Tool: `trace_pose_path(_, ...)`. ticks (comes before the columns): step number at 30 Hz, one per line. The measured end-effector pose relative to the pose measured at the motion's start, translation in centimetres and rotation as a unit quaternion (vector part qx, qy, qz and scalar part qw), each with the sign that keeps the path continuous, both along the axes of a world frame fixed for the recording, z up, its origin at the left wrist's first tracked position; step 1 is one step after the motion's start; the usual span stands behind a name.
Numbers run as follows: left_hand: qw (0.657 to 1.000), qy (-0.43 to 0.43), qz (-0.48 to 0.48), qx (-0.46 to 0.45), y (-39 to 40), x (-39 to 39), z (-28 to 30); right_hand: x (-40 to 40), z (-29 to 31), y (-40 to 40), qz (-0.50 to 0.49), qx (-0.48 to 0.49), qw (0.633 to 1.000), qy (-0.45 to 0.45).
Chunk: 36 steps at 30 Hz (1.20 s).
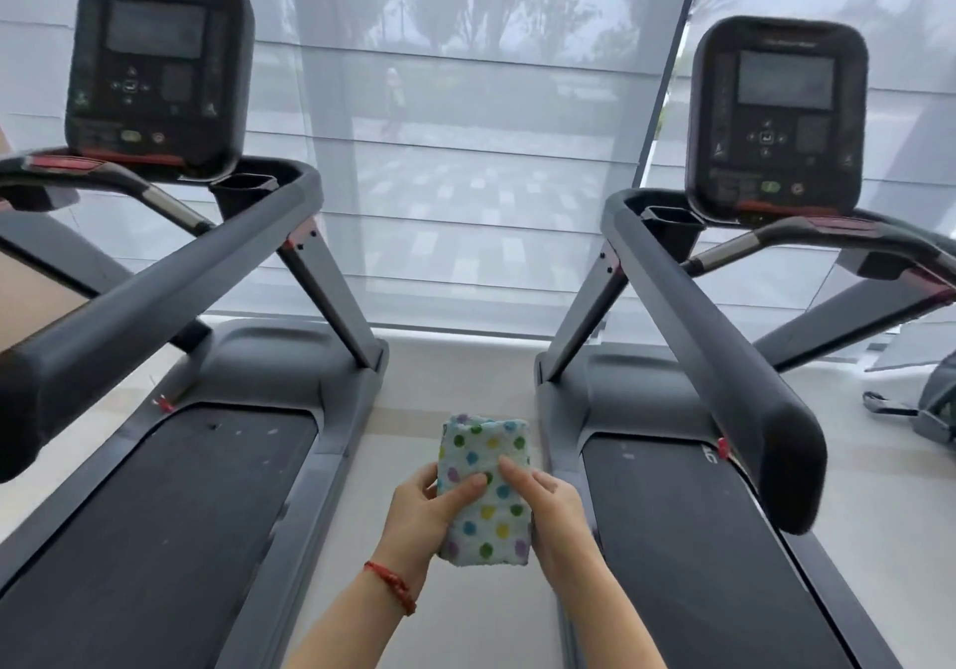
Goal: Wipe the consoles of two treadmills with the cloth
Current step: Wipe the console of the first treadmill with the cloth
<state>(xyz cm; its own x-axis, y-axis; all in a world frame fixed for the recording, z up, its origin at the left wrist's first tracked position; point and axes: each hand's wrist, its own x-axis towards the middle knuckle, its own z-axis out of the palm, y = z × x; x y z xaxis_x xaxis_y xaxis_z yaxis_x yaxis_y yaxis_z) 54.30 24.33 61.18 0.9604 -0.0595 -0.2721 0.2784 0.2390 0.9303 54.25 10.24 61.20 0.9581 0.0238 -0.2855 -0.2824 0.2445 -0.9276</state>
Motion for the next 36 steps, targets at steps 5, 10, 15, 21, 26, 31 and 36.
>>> trace_pose_path(5,0.999,-0.009,-0.034,-0.001,-0.3,10.4,0.6,9.6,0.7,0.6,-0.086,-0.055,0.993,-0.051)
trace_pose_path(10,0.996,-0.031,-0.086,-0.002,-1.1,21.2,3.6,19.9,3.3,0.0,-0.12,-0.07,0.989,-0.057)
trace_pose_path(15,0.987,-0.057,-0.148,-0.01,-2.8,30.1,5.5,27.2,5.0,-2.2,-0.088,0.028,0.996,-0.02)
trace_pose_path(21,0.982,-0.052,-0.179,-0.006,-6.8,37.9,5.5,33.9,5.3,-5.7,-0.151,0.05,0.986,-0.042)
trace_pose_path(26,0.984,-0.067,-0.164,-0.005,-11.4,44.2,5.4,39.6,6.5,-8.5,-0.24,-0.037,0.967,-0.081)
trace_pose_path(31,0.982,-0.12,-0.144,-0.002,-16.5,51.0,8.8,46.8,10.1,-12.2,-0.281,-0.119,0.941,-0.148)
trace_pose_path(36,0.966,-0.23,-0.111,0.031,-20.6,58.1,13.2,54.0,14.2,-16.2,-0.308,-0.151,0.911,-0.229)
